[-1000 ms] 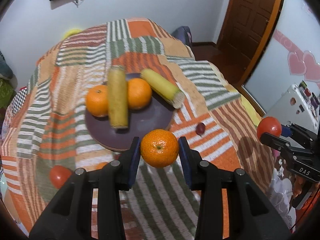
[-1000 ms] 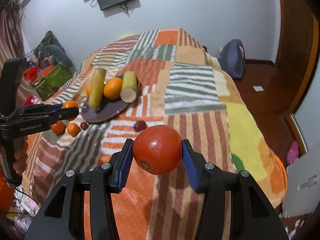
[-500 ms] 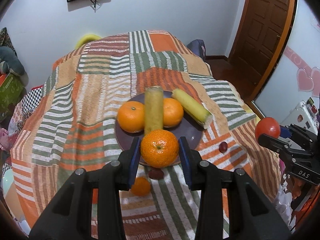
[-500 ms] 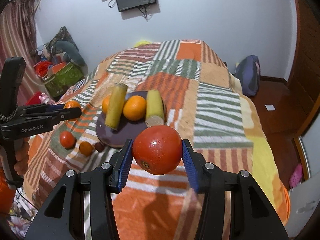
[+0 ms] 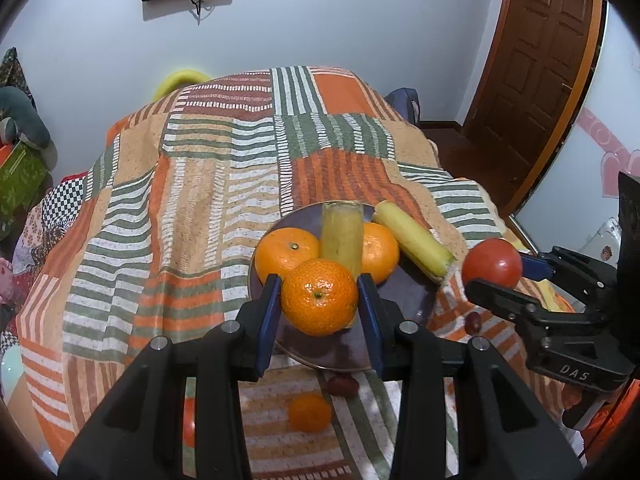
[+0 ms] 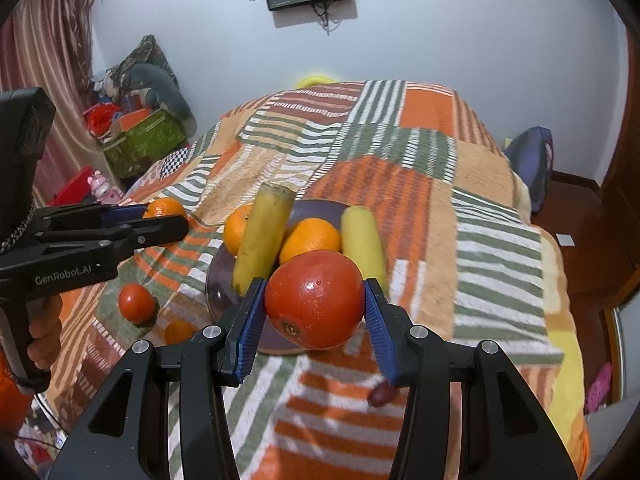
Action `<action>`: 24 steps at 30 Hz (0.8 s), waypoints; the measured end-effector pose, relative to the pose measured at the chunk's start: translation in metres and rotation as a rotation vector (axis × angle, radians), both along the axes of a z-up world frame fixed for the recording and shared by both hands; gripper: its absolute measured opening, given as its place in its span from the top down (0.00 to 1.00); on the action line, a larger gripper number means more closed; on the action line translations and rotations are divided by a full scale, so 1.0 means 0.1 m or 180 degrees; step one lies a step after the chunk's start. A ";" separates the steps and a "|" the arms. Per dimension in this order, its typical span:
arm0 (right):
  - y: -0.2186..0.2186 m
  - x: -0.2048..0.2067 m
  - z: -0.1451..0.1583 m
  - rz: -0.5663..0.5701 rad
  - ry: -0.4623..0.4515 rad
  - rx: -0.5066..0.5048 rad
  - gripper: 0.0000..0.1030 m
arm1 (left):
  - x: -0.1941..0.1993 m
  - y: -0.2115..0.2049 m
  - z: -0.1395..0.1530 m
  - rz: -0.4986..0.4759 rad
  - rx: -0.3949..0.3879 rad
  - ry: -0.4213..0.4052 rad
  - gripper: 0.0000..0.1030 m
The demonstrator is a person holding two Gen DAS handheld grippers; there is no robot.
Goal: Organize fruits
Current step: 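Carry the held tomato and mandarin over the purple plate and lower them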
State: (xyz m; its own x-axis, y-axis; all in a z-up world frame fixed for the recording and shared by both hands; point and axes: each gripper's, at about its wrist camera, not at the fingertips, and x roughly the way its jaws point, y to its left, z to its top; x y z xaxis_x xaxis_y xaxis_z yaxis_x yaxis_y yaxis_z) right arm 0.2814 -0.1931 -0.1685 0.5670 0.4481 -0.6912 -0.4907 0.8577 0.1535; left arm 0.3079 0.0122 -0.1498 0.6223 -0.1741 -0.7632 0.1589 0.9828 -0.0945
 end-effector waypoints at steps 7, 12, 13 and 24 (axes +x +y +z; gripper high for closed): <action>0.22 0.15 -0.18 0.0119 0.0135 -0.0070 0.57 | 0.17 0.12 -0.27 0.0034 -0.0015 0.0177 0.63; 0.34 0.21 -0.34 0.0200 0.0273 -0.0115 0.57 | 0.26 0.16 -0.47 0.0025 -0.0029 0.0319 0.63; 0.35 0.22 -0.36 0.0215 0.0292 -0.0127 0.57 | 0.28 0.17 -0.49 0.0022 -0.0043 0.0344 0.63; 0.47 0.30 -0.50 0.0276 0.0380 -0.0211 0.56 | 0.40 0.19 -0.71 -0.0004 -0.0129 0.0511 0.63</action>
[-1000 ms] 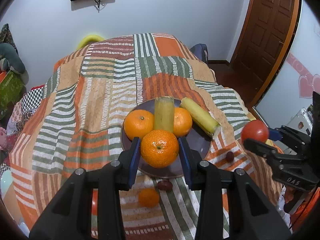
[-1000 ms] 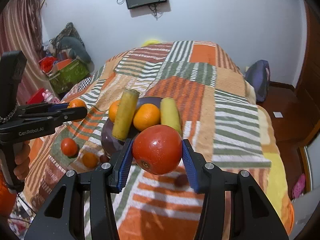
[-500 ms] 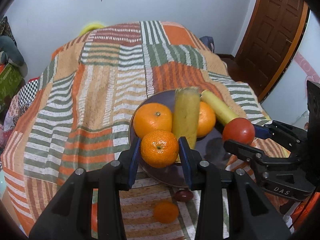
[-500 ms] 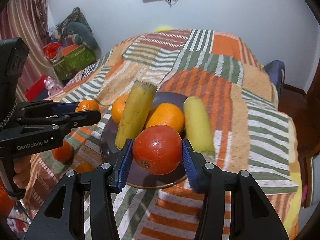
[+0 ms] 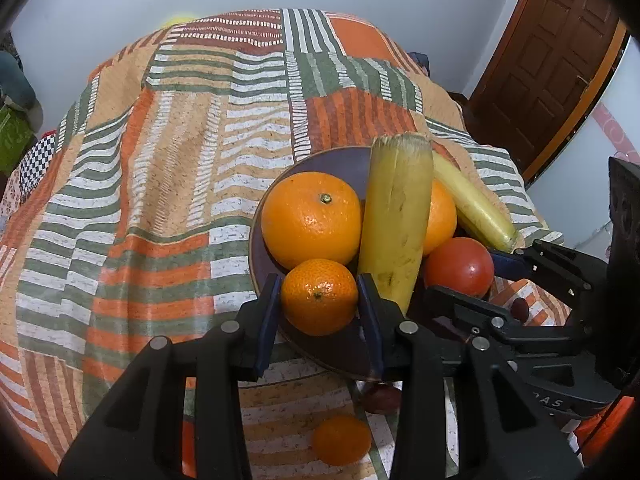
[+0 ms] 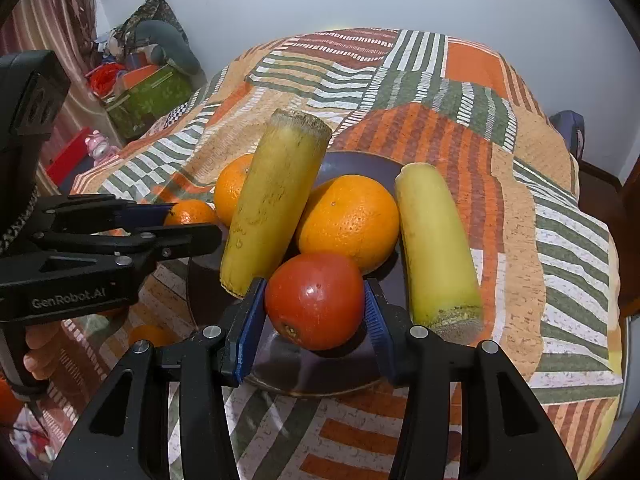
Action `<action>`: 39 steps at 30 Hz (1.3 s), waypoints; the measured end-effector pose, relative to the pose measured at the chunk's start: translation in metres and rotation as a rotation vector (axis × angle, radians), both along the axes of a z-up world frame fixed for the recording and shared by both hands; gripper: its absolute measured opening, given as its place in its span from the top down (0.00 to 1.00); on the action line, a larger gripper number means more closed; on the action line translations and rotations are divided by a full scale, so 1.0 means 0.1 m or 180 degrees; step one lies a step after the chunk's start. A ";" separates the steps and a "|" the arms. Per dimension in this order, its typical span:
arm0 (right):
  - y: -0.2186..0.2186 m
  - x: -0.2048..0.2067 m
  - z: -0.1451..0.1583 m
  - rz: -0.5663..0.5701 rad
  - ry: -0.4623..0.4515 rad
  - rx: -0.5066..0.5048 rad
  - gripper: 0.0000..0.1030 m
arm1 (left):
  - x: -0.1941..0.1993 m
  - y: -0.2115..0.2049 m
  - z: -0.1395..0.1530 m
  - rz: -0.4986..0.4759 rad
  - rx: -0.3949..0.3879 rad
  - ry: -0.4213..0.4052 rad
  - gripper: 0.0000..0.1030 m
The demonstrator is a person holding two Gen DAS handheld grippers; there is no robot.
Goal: Organize fruits
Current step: 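Carry the held tomato and mandarin over the purple plate and lower them, then open both tools to release the tomato and mandarin on the plate, then close the left tool on a large tomato while the right tool grasps a mandarin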
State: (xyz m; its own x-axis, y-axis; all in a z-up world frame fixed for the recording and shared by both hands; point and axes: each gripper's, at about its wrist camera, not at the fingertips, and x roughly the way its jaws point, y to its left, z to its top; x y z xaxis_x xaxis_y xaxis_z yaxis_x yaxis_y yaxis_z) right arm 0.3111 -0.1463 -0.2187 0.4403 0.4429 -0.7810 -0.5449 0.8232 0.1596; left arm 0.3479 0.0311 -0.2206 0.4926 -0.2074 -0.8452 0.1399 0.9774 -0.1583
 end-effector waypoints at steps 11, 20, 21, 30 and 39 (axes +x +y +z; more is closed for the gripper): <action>0.03 0.00 -0.12 -0.0001 0.0097 -0.0014 0.56 | 0.04 0.00 -0.12 0.0006 0.0039 0.0132 0.61; 0.00 -0.08 0.04 -0.0015 -0.0004 0.0005 0.54 | -0.16 0.10 0.18 0.0056 0.0030 -0.0087 0.49; -0.01 -0.10 0.06 -0.0024 -0.0013 0.0015 0.53 | -0.21 0.12 0.25 0.0061 0.0046 -0.0137 0.49; 0.03 -0.33 0.26 -0.0017 -0.0117 0.0082 0.53 | -0.66 0.49 0.71 0.0204 0.0217 -0.0416 0.44; 0.30 -0.58 0.29 0.0128 -0.0109 0.0125 0.53 | -1.00 0.86 0.84 0.0327 0.0394 -0.0421 0.39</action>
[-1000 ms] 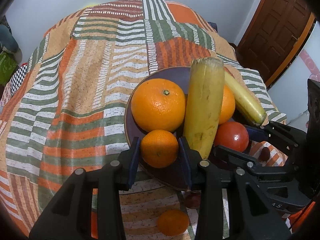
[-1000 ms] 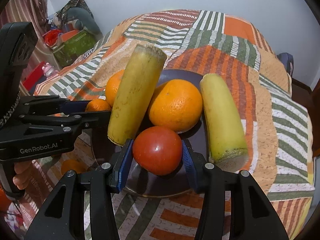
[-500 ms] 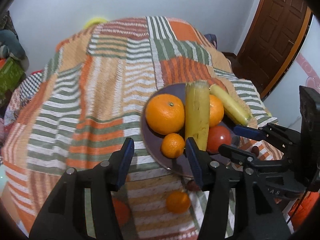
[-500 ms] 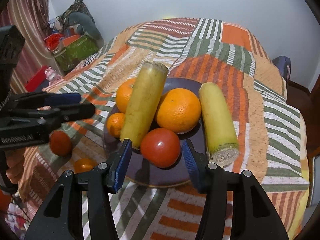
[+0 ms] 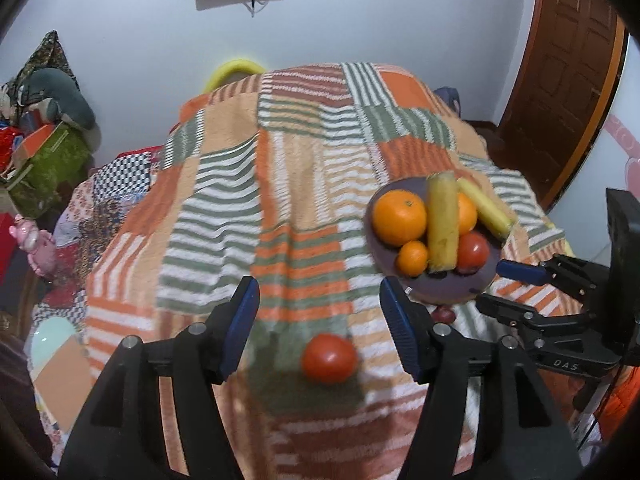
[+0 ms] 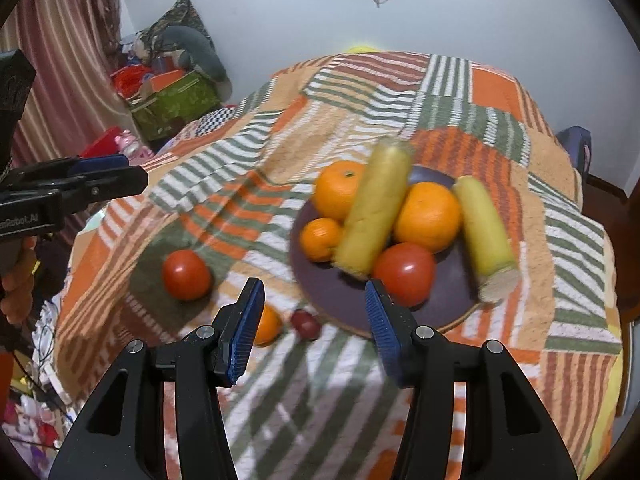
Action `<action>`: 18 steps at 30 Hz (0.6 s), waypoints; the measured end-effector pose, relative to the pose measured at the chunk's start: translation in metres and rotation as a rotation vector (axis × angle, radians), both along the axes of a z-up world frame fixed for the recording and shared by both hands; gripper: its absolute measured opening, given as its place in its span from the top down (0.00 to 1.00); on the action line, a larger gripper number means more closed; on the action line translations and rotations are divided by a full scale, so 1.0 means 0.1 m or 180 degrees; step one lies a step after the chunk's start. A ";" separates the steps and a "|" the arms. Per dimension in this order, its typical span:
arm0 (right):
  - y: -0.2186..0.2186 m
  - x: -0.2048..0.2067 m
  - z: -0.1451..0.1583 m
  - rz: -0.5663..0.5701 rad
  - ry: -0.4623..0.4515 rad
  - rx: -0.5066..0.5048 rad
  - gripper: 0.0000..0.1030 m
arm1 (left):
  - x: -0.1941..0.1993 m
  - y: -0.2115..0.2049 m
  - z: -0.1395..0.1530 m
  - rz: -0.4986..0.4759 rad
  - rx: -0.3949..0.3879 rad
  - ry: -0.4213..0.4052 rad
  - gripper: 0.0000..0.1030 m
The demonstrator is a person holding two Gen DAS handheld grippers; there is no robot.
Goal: Organize fruits
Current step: 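Close the left tool on a large tomato while the right tool grasps a mandarin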
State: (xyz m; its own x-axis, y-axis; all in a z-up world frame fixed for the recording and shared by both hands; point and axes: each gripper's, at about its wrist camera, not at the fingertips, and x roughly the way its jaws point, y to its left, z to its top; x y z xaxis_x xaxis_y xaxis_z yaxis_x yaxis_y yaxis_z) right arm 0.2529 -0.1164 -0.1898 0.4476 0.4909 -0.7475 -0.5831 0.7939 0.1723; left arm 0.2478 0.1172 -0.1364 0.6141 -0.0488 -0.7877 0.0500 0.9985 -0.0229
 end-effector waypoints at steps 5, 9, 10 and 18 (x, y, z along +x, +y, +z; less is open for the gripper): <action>0.17 -0.15 -0.10 0.0154 0.0063 -0.0046 0.53 | -0.19 0.23 -0.02 0.0046 0.0171 0.0082 0.39; 0.28 -0.22 -0.20 0.0180 0.0146 -0.0067 0.58 | -0.30 0.37 -0.10 0.0054 0.0200 0.0166 0.39; 0.31 -0.22 -0.23 0.0192 0.0170 -0.0082 0.59 | -0.31 0.39 -0.14 0.0046 0.0186 0.0188 0.39; 0.47 -0.16 -0.42 0.0225 0.0267 -0.0250 0.68 | -0.26 0.26 -0.55 -0.0137 -0.0054 0.0411 0.39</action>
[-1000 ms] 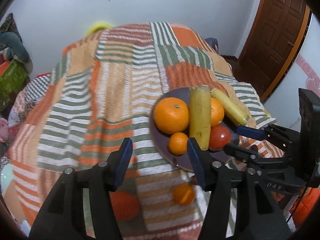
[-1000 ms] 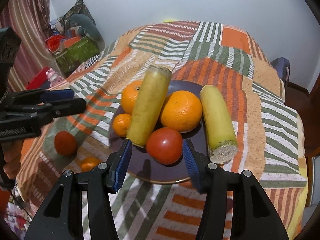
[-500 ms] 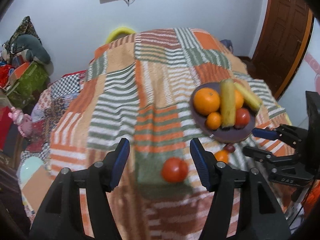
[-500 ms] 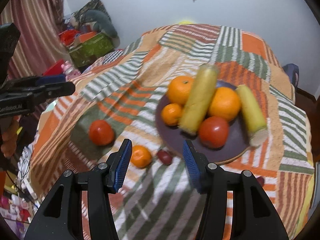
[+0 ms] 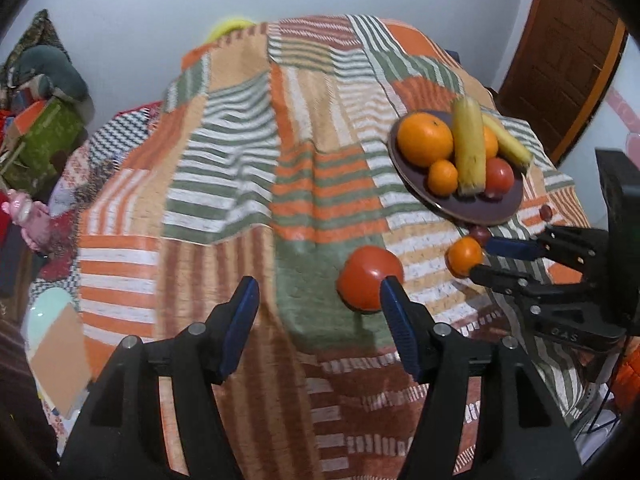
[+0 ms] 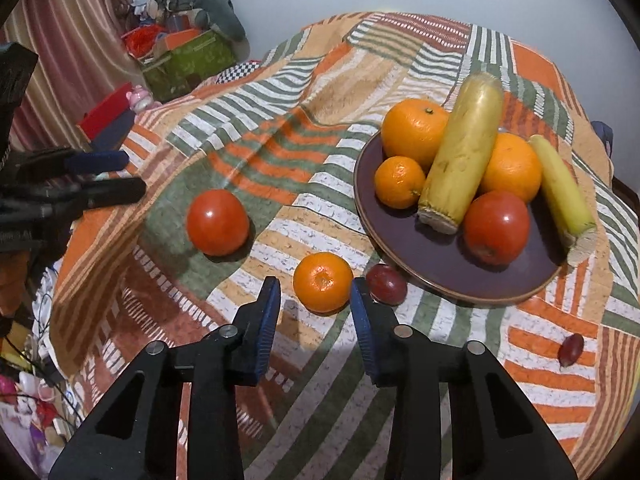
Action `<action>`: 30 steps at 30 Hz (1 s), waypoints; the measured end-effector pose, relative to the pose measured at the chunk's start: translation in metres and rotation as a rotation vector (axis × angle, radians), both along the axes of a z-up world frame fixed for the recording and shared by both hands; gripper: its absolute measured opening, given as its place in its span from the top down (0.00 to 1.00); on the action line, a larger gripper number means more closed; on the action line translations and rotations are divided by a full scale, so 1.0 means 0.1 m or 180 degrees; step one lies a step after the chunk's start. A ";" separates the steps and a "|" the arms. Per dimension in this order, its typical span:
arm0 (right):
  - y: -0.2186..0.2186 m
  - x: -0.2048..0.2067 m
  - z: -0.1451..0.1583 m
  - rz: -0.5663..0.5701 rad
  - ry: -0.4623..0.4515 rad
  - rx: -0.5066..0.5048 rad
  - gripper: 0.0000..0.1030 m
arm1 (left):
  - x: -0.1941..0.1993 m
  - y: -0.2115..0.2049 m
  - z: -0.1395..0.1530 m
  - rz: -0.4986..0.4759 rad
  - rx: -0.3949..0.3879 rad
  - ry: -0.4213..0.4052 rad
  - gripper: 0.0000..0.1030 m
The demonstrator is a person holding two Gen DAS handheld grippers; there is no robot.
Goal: Organize fruits
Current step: 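Close the left tool on a large tomato while the right tool grasps a mandarin, then carry the tomato and mandarin to the plate and lower them beside the cobs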
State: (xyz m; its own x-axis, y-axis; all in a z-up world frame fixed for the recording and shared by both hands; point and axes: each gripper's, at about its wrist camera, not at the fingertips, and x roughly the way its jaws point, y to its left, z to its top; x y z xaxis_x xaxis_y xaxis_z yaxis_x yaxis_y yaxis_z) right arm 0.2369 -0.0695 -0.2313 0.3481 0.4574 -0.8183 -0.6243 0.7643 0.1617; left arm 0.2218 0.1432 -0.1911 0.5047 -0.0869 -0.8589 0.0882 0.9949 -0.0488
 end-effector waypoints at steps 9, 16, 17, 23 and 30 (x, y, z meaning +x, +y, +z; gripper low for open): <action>0.06 0.07 -0.06 -0.0077 -0.0050 -0.0103 0.66 | 0.13 -0.16 -0.29 -0.0003 -0.0344 0.0102 0.39; 0.09 0.10 -0.06 -0.0036 -0.0084 -0.0118 0.66 | 0.23 -0.28 -0.46 -0.0024 -0.0322 0.0165 0.39; 0.10 0.10 -0.06 -0.0028 -0.0093 -0.0124 0.66 | 0.25 -0.28 -0.48 -0.0009 -0.0310 0.0164 0.39; 0.11 0.13 -0.07 -0.0030 -0.0088 -0.0096 0.66 | 0.29 -0.26 -0.53 0.0108 -0.0358 0.0154 0.49; 0.19 0.14 -0.07 0.0000 -0.0180 -0.0168 0.69 | 0.22 -0.26 -0.52 0.0110 -0.0331 0.0115 0.50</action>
State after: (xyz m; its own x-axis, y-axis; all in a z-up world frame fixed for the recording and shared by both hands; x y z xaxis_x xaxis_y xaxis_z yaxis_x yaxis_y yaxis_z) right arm 0.2506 -0.0507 -0.2383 0.3945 0.4142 -0.8202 -0.6312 0.7709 0.0857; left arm 0.2437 0.1175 -0.2430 0.4777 -0.1595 -0.8639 0.0502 0.9867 -0.1544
